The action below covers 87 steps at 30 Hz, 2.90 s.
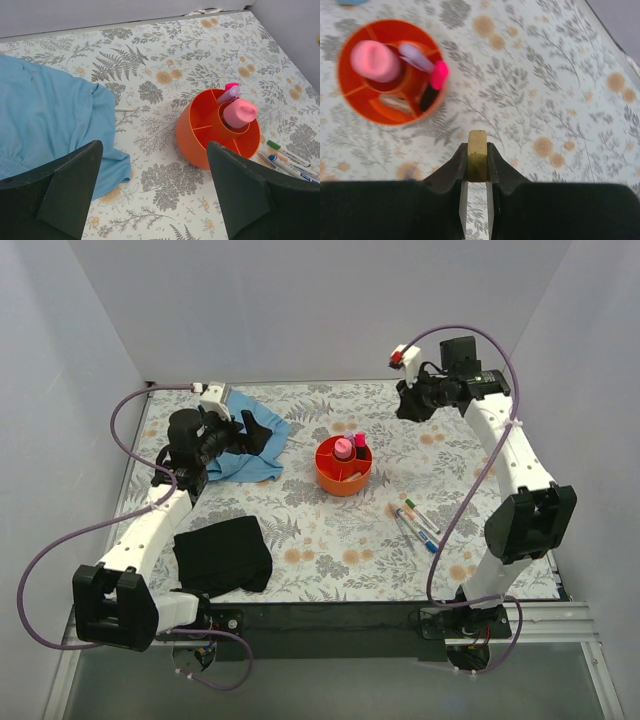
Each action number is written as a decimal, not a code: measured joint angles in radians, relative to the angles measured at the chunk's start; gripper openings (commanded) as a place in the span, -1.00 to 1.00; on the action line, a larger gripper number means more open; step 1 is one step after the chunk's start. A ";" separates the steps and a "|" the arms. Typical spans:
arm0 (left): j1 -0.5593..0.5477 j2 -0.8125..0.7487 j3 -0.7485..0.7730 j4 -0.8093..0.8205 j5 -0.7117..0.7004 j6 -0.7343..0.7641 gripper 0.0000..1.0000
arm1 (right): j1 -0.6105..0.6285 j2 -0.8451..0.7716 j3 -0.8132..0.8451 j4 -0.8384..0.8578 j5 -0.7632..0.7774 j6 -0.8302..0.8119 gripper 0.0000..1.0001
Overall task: Sort the stationery into containers
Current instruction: Pick up the stationery from the center of the board, then place the stationery in the storage box, then pick up the pen from the center of the board.
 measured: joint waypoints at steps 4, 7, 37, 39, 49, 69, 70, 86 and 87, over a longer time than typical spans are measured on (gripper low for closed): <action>0.005 -0.026 -0.014 -0.008 -0.006 -0.035 0.71 | 0.157 -0.111 -0.084 -0.006 -0.048 -0.024 -0.97; 0.008 -0.045 -0.014 -0.011 -0.017 -0.042 0.71 | 0.273 -0.097 -0.131 -0.026 -0.055 -0.047 -0.97; 0.044 -0.099 -0.049 -0.037 -0.036 -0.041 0.71 | 0.410 0.103 -0.121 -0.108 0.110 -0.178 -0.02; 0.045 -0.099 -0.053 -0.037 -0.036 -0.042 0.72 | 0.410 0.122 -0.121 -0.108 0.127 -0.177 0.28; 0.046 -0.099 -0.057 -0.037 -0.036 -0.041 0.71 | 0.410 0.112 -0.144 -0.103 0.182 -0.178 0.33; 0.046 -0.098 -0.058 -0.044 -0.025 -0.057 0.68 | 0.238 -0.333 -0.812 -0.038 0.183 0.091 -0.19; 0.046 -0.097 -0.058 -0.047 -0.024 -0.057 0.68 | 0.226 -0.330 -0.812 -0.027 0.182 0.094 -0.20; 0.054 -0.080 -0.058 -0.061 -0.024 -0.058 0.68 | 0.212 -0.200 -0.807 0.061 0.139 0.140 -0.33; 0.055 -0.079 -0.058 -0.062 -0.024 -0.058 0.68 | 0.212 -0.192 -0.807 0.069 0.135 0.155 -0.32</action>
